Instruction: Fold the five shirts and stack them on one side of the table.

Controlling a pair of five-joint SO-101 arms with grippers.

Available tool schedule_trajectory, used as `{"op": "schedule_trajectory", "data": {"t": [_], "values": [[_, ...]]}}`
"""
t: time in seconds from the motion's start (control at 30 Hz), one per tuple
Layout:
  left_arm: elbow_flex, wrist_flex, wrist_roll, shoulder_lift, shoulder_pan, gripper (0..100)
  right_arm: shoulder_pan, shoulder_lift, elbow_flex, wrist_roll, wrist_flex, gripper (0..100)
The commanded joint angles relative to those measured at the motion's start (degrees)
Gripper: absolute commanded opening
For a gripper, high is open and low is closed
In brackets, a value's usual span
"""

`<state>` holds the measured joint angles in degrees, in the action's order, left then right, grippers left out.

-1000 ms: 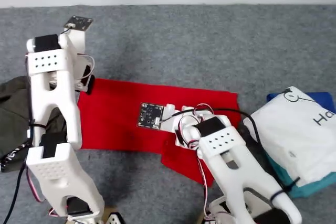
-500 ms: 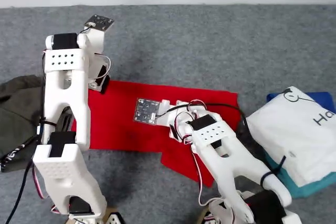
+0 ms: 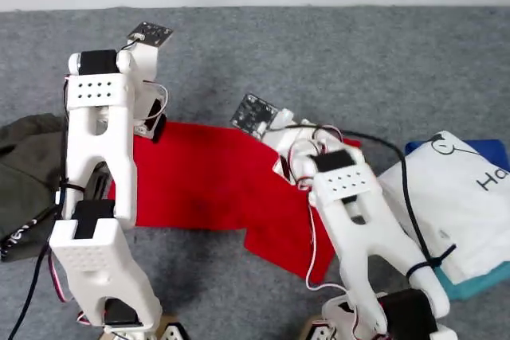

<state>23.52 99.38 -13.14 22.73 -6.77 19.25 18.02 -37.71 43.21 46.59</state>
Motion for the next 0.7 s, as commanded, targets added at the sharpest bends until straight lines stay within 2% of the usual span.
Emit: {"op": "schedule_trajectory", "data": {"t": [0.0, 0.1, 0.2, 0.47, 0.67], "values": [[0.1, 1.0, 0.0, -3.2, 0.4, 11, 1.2, 4.4, 9.2, -0.9, 28.0, 11.4], [0.1, 1.0, 0.0, -3.2, 0.6, 11, 3.5, 4.7, 8.5, 5.1, 41.9, 11.4], [0.1, 1.0, 0.0, -3.2, 0.6, 11, 7.2, 5.3, 2.1, 9.1, 46.7, 11.4], [0.1, 1.1, 0.2, -3.2, 0.5, 11, 8.0, 6.4, -15.4, 9.1, 32.7, 11.5], [0.0, 1.1, 0.2, -3.2, 0.3, 11, 8.1, 6.4, -18.5, 6.3, 30.8, 11.5]]}}
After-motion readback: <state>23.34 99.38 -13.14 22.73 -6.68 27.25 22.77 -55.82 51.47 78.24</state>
